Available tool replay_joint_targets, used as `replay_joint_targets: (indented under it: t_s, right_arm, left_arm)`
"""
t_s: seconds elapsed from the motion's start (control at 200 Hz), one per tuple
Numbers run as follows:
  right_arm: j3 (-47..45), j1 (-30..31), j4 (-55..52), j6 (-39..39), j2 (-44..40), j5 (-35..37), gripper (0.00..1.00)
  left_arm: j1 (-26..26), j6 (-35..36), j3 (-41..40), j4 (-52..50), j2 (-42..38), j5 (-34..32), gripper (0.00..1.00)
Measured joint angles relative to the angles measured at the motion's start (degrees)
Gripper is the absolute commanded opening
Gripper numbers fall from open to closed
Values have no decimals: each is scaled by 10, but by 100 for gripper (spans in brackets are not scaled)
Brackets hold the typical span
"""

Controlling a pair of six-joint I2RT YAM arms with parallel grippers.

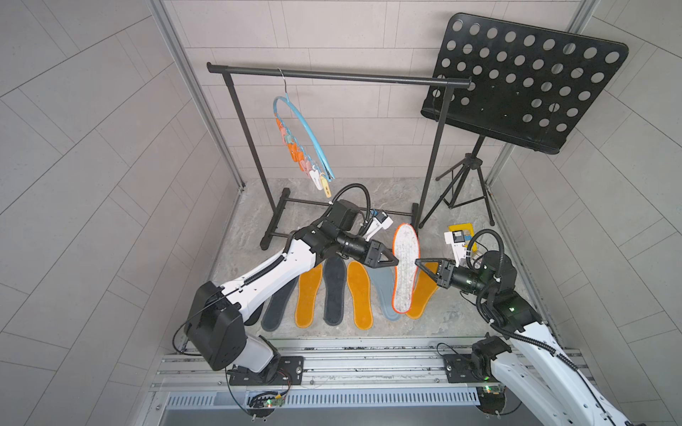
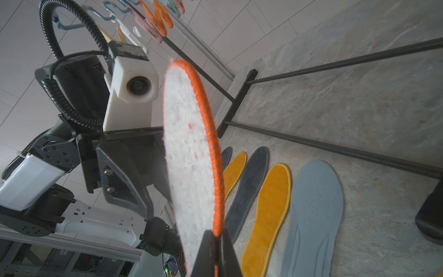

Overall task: Take the shoe insoles off the hanger
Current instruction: Place the insole at the center of the board.

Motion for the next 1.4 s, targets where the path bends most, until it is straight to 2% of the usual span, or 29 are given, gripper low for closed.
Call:
replay_joint_targets:
  t_s: [0.095,0.215,0.395,0.545,0.661,0.851,1.056,1.401]
  right_arm:
    - [27,0,-53,-26,8,32,0]
    - [74,1,-135,-60,25,106,0]
    - [203,1,-318,-110,92,355,0]
    - [311,0,-459,-143,194,553,0]
    - [339,-1,-518,-150,265,647,0]
    - [330,0,-560,-148,366,705,0]
    - [329,7,-547,-139,491,734,0]
    - [372,77,-538,-109,653,786,0]
  left_arm:
    - [12,13,-2,-36,0,-57,68]
    - [37,22,-17,-88,0,-158,68]
    - [77,29,-69,-173,-35,-325,64]
    - [108,34,-141,-212,-137,-396,64]
    - [112,39,-175,-222,-200,-427,63]
    - [119,43,-200,-233,-236,-451,63]
    - [120,47,-202,-234,-237,-457,63]
    - [120,52,-203,-234,-237,-468,63]
